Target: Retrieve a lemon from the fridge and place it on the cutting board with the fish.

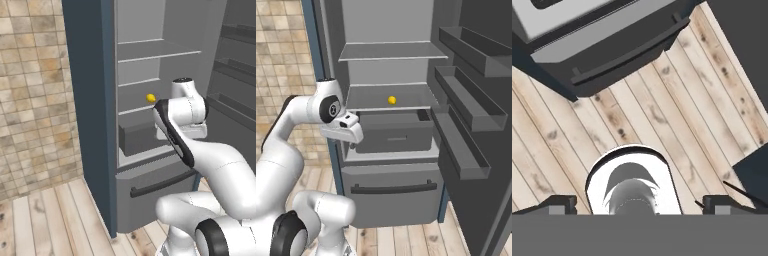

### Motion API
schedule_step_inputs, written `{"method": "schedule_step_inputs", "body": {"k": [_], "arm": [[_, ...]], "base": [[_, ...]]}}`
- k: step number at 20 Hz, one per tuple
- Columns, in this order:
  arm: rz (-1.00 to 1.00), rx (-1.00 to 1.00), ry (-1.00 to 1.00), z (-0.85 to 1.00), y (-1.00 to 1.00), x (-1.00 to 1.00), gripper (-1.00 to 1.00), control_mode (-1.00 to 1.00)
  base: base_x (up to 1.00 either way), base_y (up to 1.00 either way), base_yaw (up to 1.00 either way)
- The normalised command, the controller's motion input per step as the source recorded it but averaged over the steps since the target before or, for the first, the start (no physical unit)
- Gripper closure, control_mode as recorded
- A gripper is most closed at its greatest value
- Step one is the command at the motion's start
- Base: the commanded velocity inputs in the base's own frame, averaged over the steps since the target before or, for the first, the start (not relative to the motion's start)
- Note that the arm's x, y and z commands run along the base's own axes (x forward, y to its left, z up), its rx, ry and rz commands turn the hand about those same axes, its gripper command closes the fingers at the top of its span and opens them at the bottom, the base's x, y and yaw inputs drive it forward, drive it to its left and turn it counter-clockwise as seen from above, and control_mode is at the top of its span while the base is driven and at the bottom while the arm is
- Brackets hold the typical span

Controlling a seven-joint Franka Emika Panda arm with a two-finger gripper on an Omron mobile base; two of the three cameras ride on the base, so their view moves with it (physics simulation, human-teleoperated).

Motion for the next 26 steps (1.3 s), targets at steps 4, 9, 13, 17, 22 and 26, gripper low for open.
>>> {"method": "schedule_step_inputs", "body": {"k": [4,9,13,17,22,26], "arm": [[0.01,0.00,0.00,0.00,0.00,0.00,-1.00,-1.00],[0.07,0.00,0.00,0.00,-0.01,0.04,-1.00,1.00],[0.00,0.00,0.00,0.00,0.00,0.00,-1.00,1.00],[0.00,0.00,0.00,0.00,0.00,0.00,-1.00,1.00],[0.00,0.00,0.00,0.00,0.00,0.00,-1.00,1.00],[0.00,0.00,0.00,0.00,0.00,0.00,-1.00,1.00]], "base": [[0.00,0.00,0.00],[0.25,-0.10,0.20],[0.56,-0.07,0.38],[0.52,-0.15,0.27],[0.37,-0.36,0.18],[0.17,-0.57,0.16]]}}
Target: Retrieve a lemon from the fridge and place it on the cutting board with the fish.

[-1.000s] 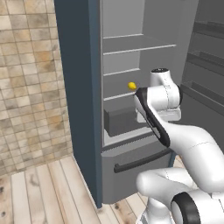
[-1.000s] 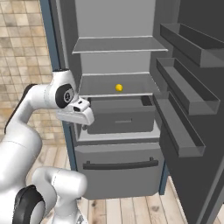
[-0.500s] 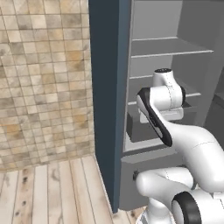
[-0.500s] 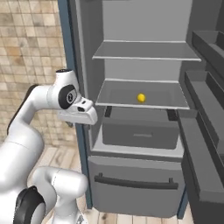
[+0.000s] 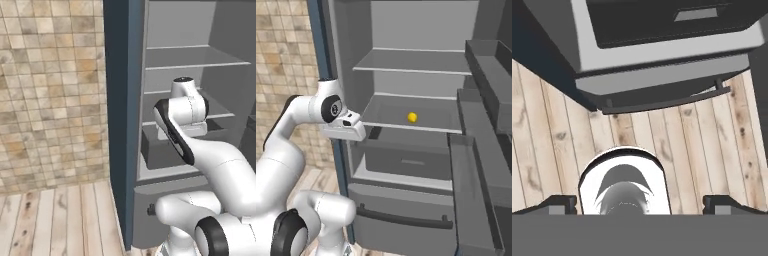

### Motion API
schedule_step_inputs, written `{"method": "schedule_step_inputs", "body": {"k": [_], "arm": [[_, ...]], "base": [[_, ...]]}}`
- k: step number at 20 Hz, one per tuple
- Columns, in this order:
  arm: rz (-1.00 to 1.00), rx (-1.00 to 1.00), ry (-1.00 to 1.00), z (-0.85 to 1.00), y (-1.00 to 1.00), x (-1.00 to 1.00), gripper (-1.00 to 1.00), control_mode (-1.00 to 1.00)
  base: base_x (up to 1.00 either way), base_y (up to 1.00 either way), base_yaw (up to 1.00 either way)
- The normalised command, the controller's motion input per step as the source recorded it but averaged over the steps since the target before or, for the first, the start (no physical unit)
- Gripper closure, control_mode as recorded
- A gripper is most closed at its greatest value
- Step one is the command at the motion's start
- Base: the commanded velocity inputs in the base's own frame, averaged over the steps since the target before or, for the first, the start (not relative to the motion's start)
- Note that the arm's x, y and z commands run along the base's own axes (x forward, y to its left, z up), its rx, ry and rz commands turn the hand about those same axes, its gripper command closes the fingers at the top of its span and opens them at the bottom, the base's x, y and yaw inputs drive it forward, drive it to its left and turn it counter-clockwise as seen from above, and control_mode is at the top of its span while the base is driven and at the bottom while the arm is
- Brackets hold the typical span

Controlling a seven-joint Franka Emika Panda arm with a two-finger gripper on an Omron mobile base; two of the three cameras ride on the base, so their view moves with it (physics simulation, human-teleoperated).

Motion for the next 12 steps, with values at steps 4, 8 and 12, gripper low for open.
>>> {"method": "schedule_step_inputs", "body": {"k": [4,8,12], "arm": [[0.00,0.00,0.00,0.00,0.00,0.00,-1.00,1.00],[0.00,0.00,0.00,0.00,0.00,0.00,-1.00,1.00],[0.00,0.00,0.00,0.00,0.00,0.00,-1.00,1.00]], "base": [[0.19,-0.63,0.14],[0.20,-0.57,0.11],[0.29,-0.24,0.00]]}}
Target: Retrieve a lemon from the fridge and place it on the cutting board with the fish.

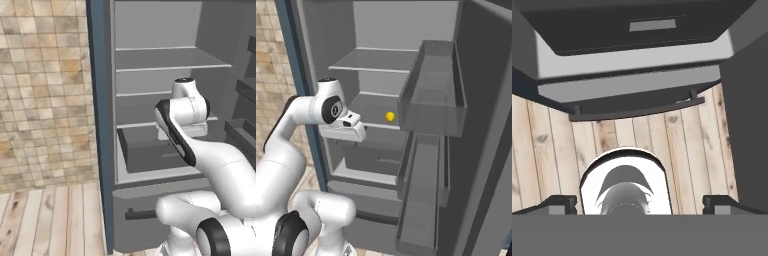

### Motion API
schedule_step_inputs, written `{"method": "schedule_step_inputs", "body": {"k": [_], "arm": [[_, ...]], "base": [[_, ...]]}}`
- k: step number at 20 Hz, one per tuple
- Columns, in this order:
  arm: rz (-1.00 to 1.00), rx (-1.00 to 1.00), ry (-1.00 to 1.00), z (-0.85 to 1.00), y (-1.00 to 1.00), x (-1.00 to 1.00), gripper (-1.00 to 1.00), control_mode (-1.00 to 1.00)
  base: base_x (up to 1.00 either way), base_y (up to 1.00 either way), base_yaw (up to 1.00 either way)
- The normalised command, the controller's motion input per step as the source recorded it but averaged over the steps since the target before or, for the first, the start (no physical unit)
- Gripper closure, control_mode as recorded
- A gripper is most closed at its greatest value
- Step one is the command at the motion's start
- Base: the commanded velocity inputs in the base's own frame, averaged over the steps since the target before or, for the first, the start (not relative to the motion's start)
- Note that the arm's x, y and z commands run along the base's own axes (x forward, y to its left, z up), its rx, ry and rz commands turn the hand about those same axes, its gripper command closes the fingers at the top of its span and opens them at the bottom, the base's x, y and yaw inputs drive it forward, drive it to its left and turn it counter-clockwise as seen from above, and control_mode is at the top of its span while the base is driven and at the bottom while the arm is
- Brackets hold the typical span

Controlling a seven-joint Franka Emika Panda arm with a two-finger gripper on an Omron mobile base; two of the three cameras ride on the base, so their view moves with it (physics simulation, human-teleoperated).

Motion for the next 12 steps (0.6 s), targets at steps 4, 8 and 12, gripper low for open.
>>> {"method": "schedule_step_inputs", "body": {"k": [4,8,12], "arm": [[0.00,0.00,0.00,0.00,0.00,0.00,-1.00,1.00],[0.00,0.00,0.00,0.00,0.00,0.00,-1.00,1.00],[0.00,0.00,0.00,0.00,0.00,0.00,-1.00,1.00]], "base": [[0.30,0.00,-0.15],[0.29,0.01,-0.26],[0.23,0.00,-0.26]]}}
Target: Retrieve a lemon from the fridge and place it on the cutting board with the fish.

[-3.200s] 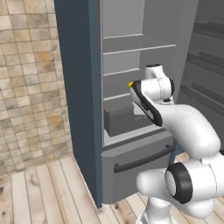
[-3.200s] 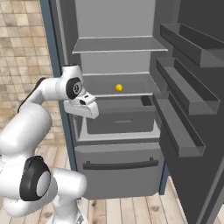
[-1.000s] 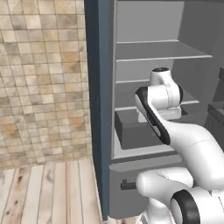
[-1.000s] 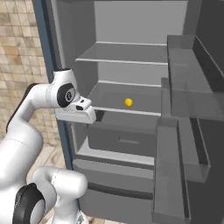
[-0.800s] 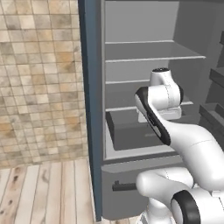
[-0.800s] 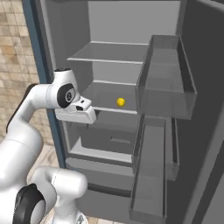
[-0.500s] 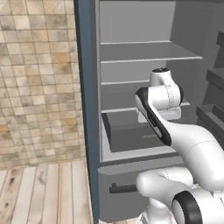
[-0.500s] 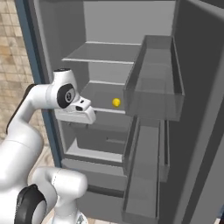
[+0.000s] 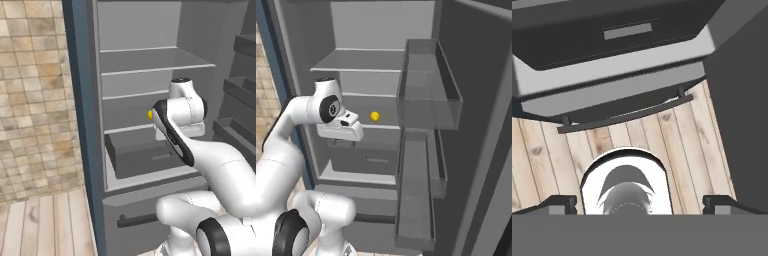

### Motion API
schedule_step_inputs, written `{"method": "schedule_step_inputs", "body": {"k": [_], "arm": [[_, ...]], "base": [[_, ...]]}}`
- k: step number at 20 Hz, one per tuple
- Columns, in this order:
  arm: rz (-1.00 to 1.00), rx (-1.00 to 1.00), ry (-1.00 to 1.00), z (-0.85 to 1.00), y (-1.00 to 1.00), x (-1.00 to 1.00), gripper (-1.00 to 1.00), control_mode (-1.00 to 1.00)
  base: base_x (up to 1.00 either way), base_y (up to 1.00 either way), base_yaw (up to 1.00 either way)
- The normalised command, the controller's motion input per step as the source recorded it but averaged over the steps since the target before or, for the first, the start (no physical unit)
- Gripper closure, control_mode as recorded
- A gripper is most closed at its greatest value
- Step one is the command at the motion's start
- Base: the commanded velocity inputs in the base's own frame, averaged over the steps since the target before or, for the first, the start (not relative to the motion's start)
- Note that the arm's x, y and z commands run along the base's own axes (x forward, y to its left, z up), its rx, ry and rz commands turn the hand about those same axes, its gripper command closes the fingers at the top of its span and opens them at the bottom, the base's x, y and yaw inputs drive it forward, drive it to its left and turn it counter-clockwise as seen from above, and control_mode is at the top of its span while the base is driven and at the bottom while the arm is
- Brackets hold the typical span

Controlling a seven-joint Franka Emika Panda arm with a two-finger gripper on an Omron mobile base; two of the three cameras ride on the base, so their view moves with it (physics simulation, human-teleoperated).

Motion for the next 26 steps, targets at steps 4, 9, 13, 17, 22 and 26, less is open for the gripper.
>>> {"method": "schedule_step_inputs", "body": {"k": [4,9,13,17,22,26], "arm": [[0.00,0.00,0.00,0.00,0.00,0.00,-1.00,1.00],[0.00,0.00,0.00,0.00,0.00,0.00,-1.00,1.00],[0.00,0.00,0.00,0.00,0.00,0.00,-1.00,1.00],[0.00,0.00,0.00,0.00,0.00,0.00,-1.00,1.00],[0.00,0.00,0.00,0.00,0.00,0.00,-1.00,1.00],[0.00,0.00,0.00,0.00,0.00,0.00,-1.00,1.00]], "base": [[0.46,0.18,-0.13],[0.64,0.09,-0.06],[0.45,0.01,-0.03],[0.38,0.00,0.00],[0.40,-0.06,0.01],[0.47,-0.20,0.05]]}}
